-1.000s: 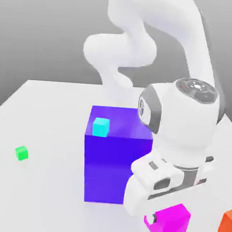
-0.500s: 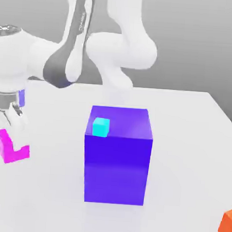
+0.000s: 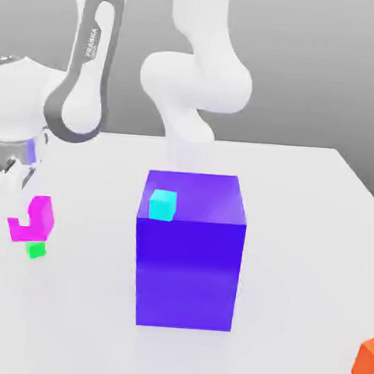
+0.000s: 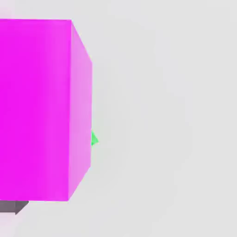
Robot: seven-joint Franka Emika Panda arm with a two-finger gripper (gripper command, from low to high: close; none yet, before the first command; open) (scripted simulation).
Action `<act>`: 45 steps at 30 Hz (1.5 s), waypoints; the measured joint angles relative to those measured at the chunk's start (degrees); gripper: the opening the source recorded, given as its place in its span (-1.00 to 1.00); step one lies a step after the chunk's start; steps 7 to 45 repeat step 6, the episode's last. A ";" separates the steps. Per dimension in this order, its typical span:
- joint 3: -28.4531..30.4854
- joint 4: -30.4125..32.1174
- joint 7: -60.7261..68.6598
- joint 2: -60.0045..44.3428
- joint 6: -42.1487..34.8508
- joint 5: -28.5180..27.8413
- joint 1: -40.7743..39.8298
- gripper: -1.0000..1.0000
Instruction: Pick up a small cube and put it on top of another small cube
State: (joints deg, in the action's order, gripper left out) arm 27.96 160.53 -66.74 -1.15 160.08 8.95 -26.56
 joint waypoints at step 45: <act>-1.52 0.23 2.86 -4.91 5.55 4.13 -0.82 -1.00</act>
